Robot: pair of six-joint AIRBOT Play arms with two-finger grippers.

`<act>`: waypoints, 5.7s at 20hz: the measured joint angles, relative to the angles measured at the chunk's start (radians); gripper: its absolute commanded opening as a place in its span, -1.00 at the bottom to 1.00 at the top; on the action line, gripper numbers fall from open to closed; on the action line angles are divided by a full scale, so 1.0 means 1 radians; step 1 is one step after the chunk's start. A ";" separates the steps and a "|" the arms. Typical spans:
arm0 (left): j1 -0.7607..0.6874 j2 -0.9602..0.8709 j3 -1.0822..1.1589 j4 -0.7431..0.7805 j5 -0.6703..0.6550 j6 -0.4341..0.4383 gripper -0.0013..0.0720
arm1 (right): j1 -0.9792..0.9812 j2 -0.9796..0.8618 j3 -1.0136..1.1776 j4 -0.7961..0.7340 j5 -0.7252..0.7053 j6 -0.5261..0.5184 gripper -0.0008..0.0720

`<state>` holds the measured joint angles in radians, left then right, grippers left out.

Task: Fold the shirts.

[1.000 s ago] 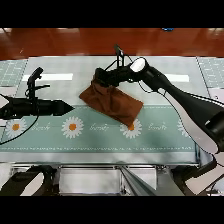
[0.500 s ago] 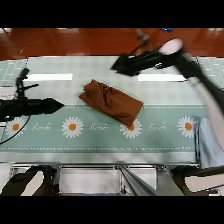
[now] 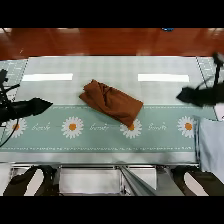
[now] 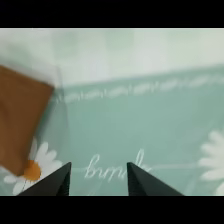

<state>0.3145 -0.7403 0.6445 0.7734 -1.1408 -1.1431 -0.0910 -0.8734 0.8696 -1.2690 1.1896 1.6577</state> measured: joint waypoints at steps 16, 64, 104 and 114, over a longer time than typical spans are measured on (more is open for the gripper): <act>-0.129 0.005 -0.164 -0.008 0.084 0.006 -0.90 | 0.212 -0.472 -0.247 0.792 -0.386 -0.338 0.15; -0.139 0.005 -0.166 -0.101 0.117 0.027 -0.90 | -0.935 -0.181 0.792 0.038 0.657 0.032 -0.93; -0.494 -0.607 0.570 0.418 0.070 -0.373 -0.90 | 0.215 -0.515 0.425 -0.263 0.138 0.089 -0.93; -0.502 -0.613 0.557 0.451 0.019 -0.402 -0.90 | 0.241 -0.537 0.418 -0.309 0.139 0.091 -0.93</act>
<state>-0.1871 -1.3529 1.2011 1.2243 -1.1213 -1.5448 0.1501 -1.4101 1.2873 -1.5784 1.3285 1.7489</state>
